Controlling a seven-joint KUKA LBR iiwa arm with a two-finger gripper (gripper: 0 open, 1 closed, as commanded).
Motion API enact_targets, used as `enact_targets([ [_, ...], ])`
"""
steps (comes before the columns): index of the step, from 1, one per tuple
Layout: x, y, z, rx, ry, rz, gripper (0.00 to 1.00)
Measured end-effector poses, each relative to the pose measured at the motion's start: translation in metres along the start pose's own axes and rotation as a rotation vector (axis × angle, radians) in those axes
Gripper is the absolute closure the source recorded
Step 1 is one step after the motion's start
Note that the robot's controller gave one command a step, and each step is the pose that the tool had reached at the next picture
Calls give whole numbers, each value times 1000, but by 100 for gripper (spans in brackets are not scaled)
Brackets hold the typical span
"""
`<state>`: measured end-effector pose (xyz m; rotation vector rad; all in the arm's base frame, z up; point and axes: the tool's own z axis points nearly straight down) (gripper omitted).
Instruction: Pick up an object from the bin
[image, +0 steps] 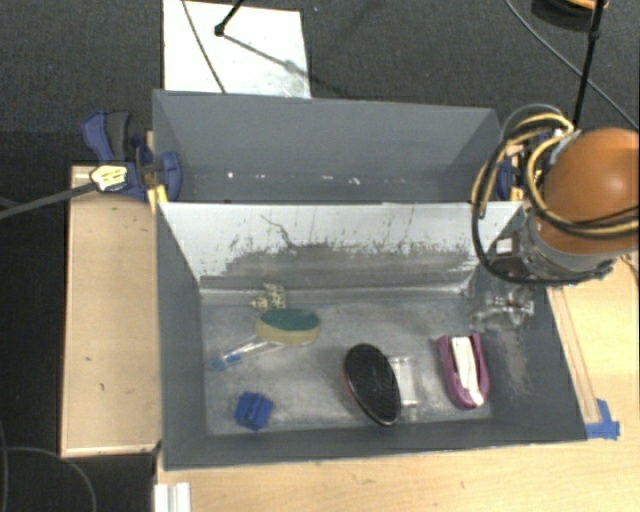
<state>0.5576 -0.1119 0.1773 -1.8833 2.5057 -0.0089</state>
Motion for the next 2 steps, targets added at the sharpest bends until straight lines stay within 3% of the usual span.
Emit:
enact_targets([
  [1, 0, 2, 3, -9, 0, 5, 0],
  [2, 24, 20, 87, -12, -6, -223, 0],
])
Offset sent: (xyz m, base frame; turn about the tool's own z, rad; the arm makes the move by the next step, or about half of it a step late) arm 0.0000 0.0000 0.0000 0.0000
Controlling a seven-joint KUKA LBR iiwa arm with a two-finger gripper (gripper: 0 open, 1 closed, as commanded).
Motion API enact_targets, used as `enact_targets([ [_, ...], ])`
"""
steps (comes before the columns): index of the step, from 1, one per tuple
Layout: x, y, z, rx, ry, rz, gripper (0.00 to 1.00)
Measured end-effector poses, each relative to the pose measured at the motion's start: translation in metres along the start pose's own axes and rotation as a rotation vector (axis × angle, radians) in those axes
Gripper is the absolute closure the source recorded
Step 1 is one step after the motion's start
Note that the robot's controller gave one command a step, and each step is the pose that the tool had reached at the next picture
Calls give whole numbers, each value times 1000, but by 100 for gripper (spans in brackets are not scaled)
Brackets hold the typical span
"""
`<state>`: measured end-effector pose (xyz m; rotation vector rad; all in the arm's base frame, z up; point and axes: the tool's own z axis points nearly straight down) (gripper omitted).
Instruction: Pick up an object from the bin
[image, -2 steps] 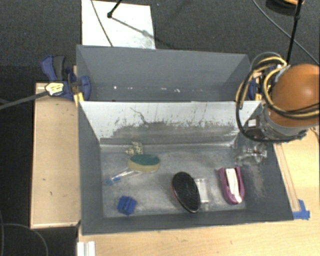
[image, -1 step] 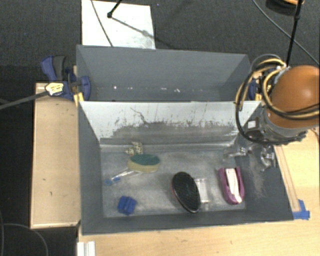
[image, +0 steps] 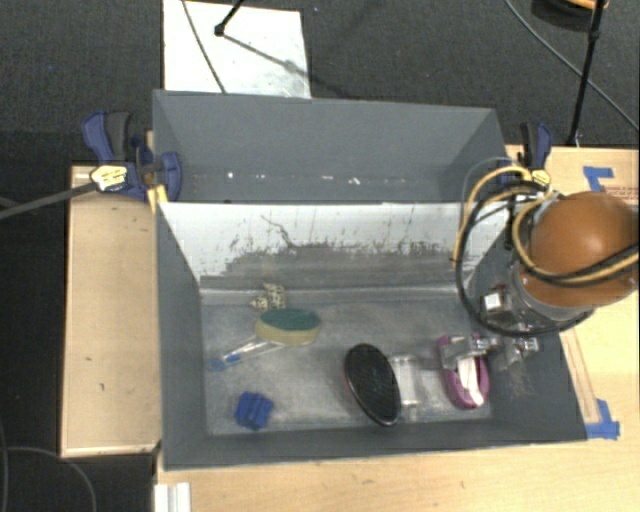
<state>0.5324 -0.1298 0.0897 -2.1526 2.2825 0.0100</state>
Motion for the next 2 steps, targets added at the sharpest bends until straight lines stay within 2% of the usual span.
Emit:
enact_targets([
  [1, 2, -2, -2, 5, 4, 5, 100],
  [2, 3, -41, 11, -14, -6, 109, 100],
])
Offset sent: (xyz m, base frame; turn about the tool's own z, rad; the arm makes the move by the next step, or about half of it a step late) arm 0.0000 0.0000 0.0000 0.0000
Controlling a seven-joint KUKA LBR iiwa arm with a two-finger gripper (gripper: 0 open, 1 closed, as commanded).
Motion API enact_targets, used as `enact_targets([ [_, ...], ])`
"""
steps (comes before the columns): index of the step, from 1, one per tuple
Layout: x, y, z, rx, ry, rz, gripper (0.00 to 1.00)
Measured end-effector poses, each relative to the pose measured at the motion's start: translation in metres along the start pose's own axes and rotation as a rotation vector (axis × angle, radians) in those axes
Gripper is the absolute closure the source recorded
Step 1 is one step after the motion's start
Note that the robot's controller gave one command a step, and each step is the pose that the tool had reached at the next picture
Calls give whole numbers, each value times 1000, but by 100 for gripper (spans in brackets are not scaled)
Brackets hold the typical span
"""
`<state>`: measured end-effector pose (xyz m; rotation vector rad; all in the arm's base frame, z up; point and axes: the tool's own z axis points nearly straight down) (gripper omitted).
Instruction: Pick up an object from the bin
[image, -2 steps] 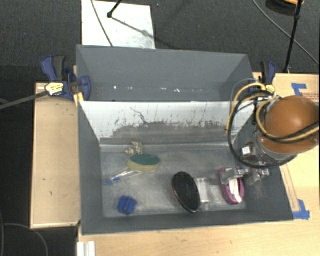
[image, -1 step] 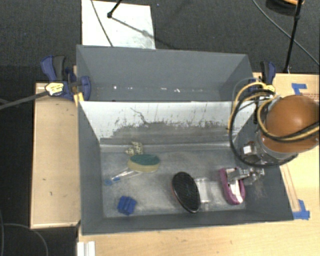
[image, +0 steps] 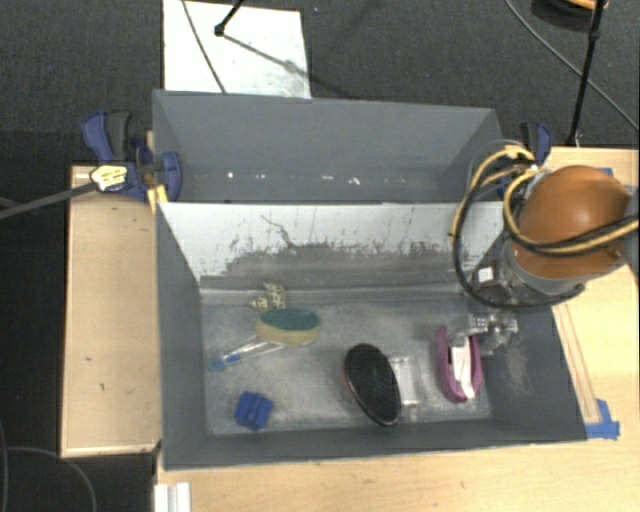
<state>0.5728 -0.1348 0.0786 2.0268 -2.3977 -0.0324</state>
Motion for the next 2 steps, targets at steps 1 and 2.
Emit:
enact_targets([
  [1, 5, 12, -100, 24, 11, -17, 100],
  [2, 0, 18, -171, 26, 11, 21, 100],
])
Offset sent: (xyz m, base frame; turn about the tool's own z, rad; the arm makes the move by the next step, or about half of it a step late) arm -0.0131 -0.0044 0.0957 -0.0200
